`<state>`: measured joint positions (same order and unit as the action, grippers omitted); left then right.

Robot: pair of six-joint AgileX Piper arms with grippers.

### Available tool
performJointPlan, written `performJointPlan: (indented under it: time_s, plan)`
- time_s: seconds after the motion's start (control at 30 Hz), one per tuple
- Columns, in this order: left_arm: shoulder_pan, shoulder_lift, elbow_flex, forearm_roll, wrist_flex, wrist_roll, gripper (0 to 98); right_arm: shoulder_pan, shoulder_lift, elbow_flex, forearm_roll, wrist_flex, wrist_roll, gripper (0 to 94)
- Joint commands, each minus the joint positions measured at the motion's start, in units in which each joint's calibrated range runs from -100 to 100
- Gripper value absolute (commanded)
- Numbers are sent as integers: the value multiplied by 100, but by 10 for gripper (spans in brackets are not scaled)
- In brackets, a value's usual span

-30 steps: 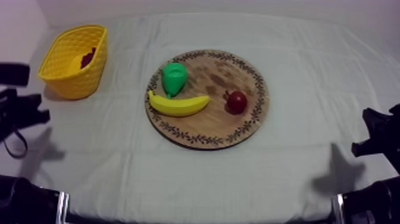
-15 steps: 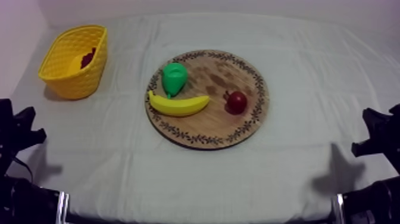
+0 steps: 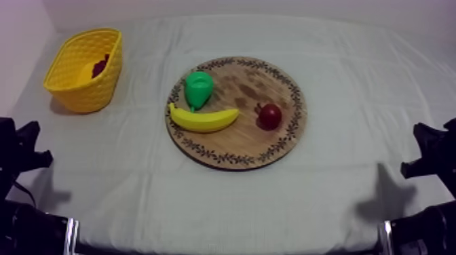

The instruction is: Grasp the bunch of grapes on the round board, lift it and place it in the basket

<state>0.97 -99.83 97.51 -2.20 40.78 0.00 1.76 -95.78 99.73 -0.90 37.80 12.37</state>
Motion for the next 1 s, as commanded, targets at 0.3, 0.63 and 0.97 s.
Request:
performJointPlan:
  time_s: [0.3, 0.63, 0.97]
  plan:
    - [150, -11, -112, -4, 303, 29, 0, 0, 3, 4, 0, 3, 0, 2]
    - [191, -17, 29, 10, -109, -207, 0, -7, 11, 4, 0, 3, -1, 2]
    - [177, -17, 37, 13, -131, -420, 0, -8, 11, 4, 0, 3, -2, 2]
